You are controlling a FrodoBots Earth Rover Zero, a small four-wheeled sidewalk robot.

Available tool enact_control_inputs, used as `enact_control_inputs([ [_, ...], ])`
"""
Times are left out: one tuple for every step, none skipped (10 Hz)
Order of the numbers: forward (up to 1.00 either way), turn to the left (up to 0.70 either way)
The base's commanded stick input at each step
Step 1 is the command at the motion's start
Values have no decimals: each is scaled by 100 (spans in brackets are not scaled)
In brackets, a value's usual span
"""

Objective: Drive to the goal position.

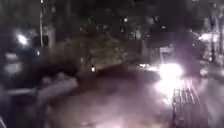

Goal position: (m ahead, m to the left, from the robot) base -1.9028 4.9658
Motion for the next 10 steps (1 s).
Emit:
enact_control_inputs([
  [45, 0],
  [45, 0],
  [45, 0],
  [45, 0],
  [45, 0],
  [45, 0],
  [45, 0],
  [45, 0],
  [45, 0],
  [45, 0],
])
